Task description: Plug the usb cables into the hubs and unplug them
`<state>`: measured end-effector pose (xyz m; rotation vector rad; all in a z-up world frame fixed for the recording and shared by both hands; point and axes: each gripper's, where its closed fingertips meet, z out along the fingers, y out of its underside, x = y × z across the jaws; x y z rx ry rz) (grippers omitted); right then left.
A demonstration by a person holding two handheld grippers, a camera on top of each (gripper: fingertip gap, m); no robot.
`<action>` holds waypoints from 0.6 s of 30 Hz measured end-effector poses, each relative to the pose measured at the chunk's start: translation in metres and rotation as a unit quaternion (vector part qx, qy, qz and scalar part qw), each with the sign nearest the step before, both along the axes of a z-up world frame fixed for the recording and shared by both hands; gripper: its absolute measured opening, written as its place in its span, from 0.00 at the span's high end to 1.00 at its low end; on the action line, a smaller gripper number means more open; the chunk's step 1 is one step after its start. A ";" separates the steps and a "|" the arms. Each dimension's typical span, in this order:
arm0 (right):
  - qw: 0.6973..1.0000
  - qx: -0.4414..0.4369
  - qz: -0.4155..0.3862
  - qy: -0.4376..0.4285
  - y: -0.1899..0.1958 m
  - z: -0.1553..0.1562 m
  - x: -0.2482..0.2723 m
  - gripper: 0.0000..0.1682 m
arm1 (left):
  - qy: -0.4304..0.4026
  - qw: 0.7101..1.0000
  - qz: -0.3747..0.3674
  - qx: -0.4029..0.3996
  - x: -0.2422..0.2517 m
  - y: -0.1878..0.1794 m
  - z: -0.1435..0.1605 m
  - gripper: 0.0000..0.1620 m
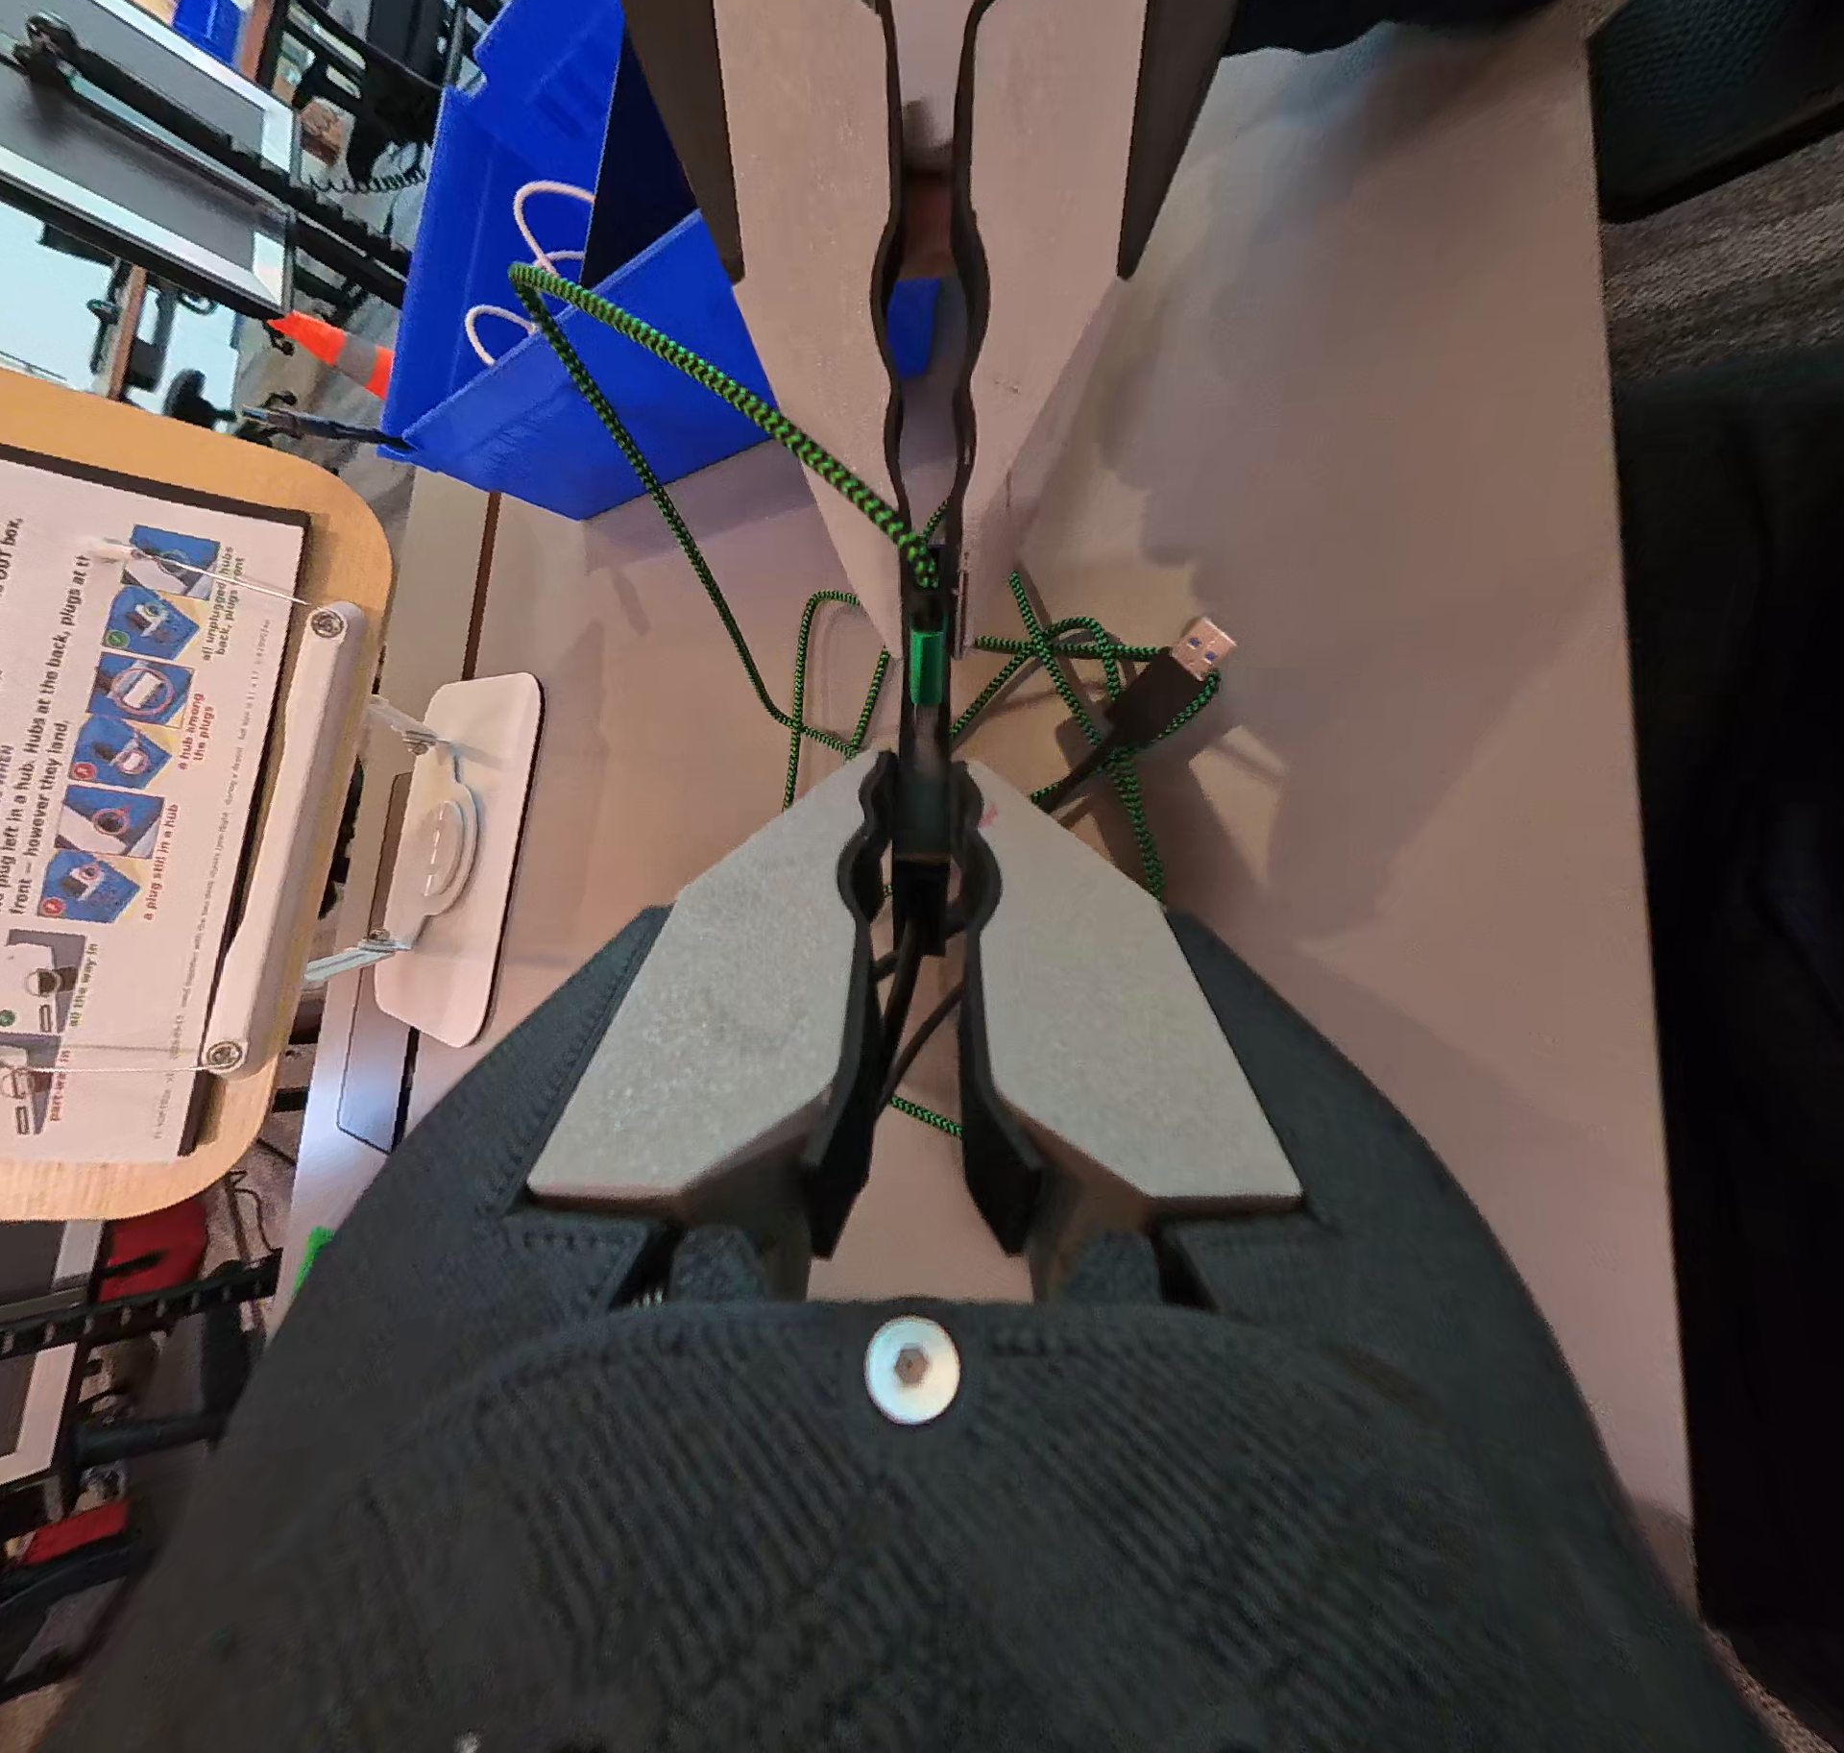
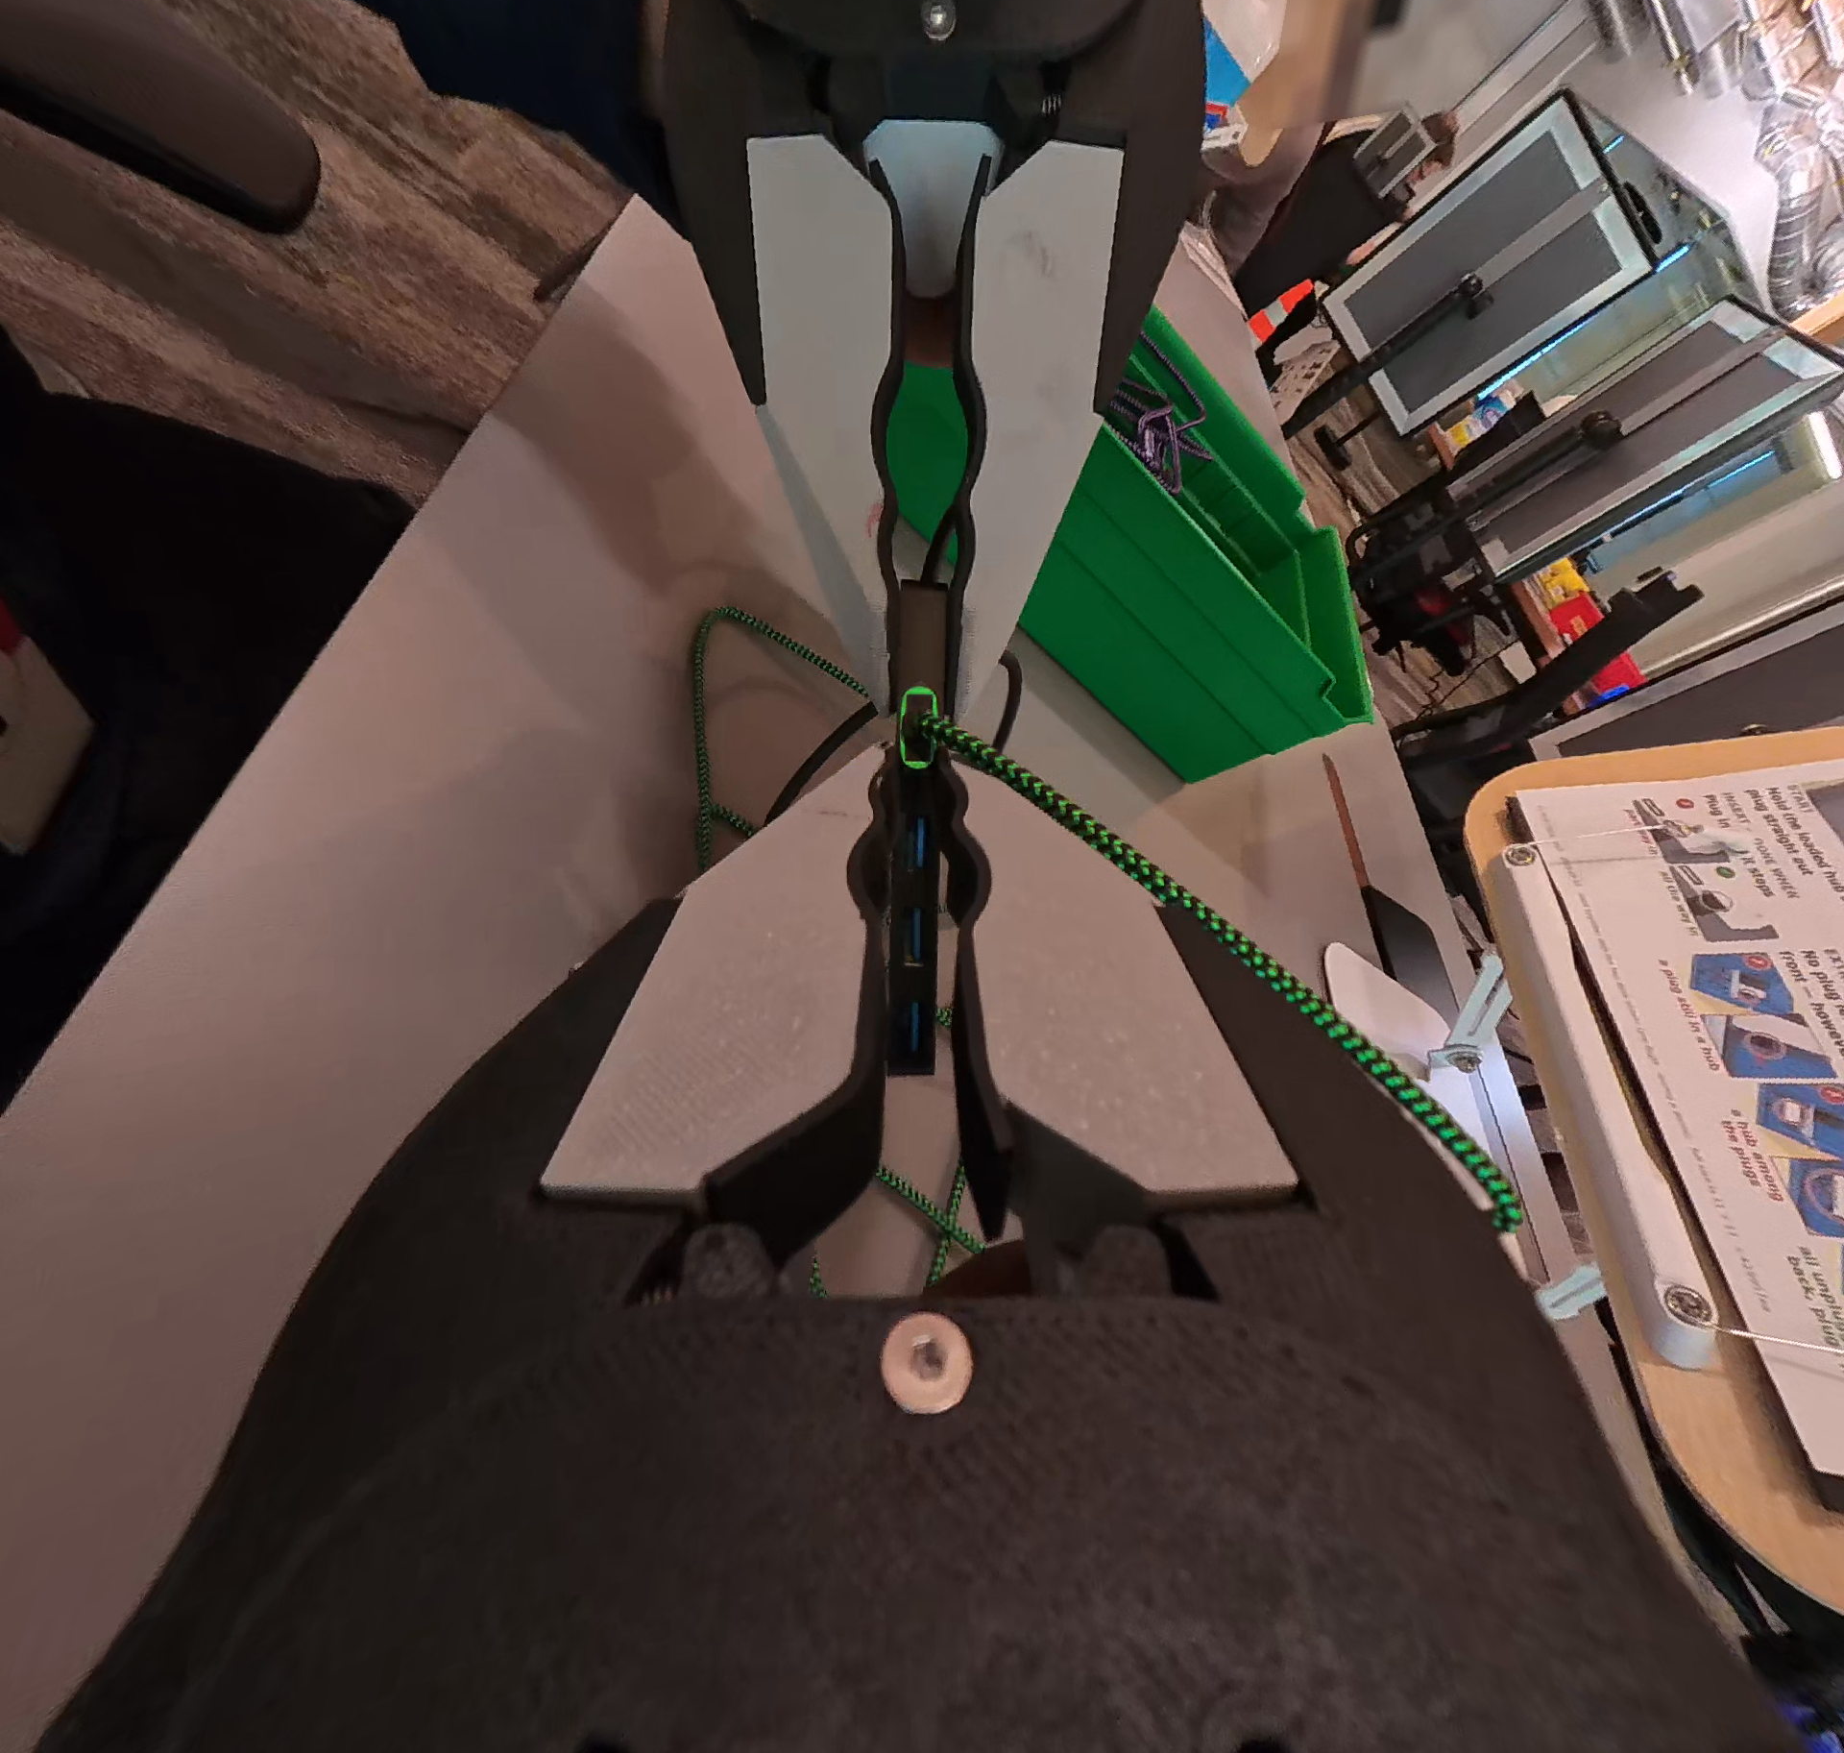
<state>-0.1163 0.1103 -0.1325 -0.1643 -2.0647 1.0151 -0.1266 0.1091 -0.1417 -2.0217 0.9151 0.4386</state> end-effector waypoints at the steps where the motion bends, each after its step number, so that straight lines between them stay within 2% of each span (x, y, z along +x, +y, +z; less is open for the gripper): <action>1: 1.000 -0.014 0.001 0.000 0.000 0.002 -0.001 0.97 | -0.014 1.000 0.003 0.003 -0.001 0.000 0.002 0.96; 4: 0.995 -0.097 0.001 -0.017 0.004 0.019 -0.007 0.98 | -0.054 0.998 0.025 0.020 -0.009 0.001 0.013 0.96; 7: 0.972 -0.219 -0.006 -0.084 0.012 0.033 -0.015 0.98 | 0.033 0.996 0.077 0.019 -0.038 0.001 0.002 0.96; 9: 0.937 -0.309 0.009 -0.160 0.009 0.040 -0.017 0.98 | 0.082 0.992 0.095 0.014 -0.047 0.000 -0.011 0.96; 12: 0.855 -0.434 0.063 -0.276 0.003 0.052 -0.016 0.98 | 0.093 0.992 0.087 0.009 -0.043 -0.002 -0.025 0.96; 15: 0.730 -0.562 0.120 -0.371 0.014 0.070 -0.017 0.98 | 0.030 0.997 0.057 0.040 -0.031 -0.004 -0.018 0.96; 17: 0.635 -0.630 0.169 -0.415 0.030 0.083 -0.015 0.98 | -0.027 0.997 0.043 0.056 -0.027 -0.007 -0.009 0.96; 18: 0.609 -0.646 0.183 -0.422 0.036 0.087 -0.014 0.98 | -0.050 0.996 0.034 0.066 -0.026 -0.008 -0.004 0.96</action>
